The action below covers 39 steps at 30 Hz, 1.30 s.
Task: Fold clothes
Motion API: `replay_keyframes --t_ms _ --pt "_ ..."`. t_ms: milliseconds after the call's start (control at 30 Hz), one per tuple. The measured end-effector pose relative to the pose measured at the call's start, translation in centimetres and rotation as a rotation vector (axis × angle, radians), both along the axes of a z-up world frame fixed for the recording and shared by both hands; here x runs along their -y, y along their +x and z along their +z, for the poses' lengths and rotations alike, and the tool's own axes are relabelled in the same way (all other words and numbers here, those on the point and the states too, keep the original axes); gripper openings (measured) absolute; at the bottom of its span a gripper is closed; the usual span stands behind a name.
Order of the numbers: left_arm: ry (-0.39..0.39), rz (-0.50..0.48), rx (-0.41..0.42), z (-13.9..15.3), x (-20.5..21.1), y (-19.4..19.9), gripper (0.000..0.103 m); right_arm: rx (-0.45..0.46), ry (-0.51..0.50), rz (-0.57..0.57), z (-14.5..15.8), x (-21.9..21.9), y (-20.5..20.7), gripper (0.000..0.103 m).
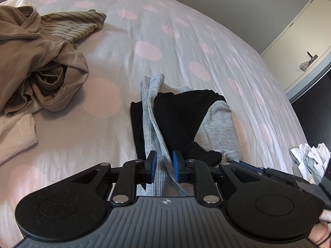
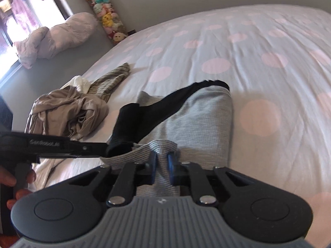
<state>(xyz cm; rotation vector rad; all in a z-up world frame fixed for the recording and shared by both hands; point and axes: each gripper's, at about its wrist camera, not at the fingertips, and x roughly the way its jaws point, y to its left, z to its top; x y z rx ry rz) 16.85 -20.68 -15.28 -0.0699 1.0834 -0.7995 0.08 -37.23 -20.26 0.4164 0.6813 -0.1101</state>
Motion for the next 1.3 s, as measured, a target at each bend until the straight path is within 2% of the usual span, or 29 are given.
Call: replay_keyframes --t_ms 100,333,467,600,633,700,867,933,1000,1067,1133,1200,1300 --pt "0.004 0.005 0.002 0.2 -0.1 -0.3 0.014 0.015 -0.083 0.057 1.0 -2.0 -0.6 0.007" --pt "-0.036 0.041 -0.004 1.0 -1.2 -0.7 0.019 0.043 -0.167 0.203 2.3 -6.5 -1.9 0.007" --pt "-0.054 0.073 -0.027 0.8 -1.7 -0.2 0.019 0.031 -0.222 0.347 1.9 -9.7 -1.9 0.007" --pt "-0.059 0.041 -0.023 0.8 -1.4 -0.4 0.022 -0.024 -0.308 0.444 0.6 -12.3 -1.5 0.007" --pt "-0.062 0.026 -0.023 0.8 -1.2 -0.5 0.025 -0.039 -0.315 0.451 0.2 -12.5 -1.4 0.007" --pt "-0.063 -0.004 -0.017 0.8 -0.8 -0.9 0.045 -0.063 -0.306 0.450 -0.7 -12.5 -1.1 0.007" --pt "-0.046 -0.069 0.014 1.0 0.3 -1.7 0.052 -0.088 -0.276 0.444 -1.8 -12.6 -1.0 0.011" --pt "0.003 -0.058 0.008 0.5 0.5 -1.6 0.051 -0.088 -0.286 0.450 -1.8 -12.8 -1.1 0.013" --pt "0.072 -0.008 -0.026 -0.4 0.3 -0.9 0.041 -0.082 -0.272 0.452 -1.5 -12.7 -1.2 0.018" --pt "0.089 0.040 -0.063 -0.9 -0.4 -0.3 0.041 -0.068 -0.251 0.446 -1.0 -12.3 -1.7 0.022" --pt "0.093 0.073 -0.081 -1.1 -1.0 0.1 0.041 -0.050 -0.249 0.435 -0.5 -11.9 -2.4 0.031" --pt "0.111 0.089 -0.073 -1.1 -1.2 0.0 0.041 -0.037 -0.263 0.415 -0.1 -11.3 -3.4 0.032" --pt "0.124 0.109 -0.049 -0.7 -1.4 -0.2 0.041 -0.028 -0.299 0.355 0.6 -9.9 -5.2 0.043"
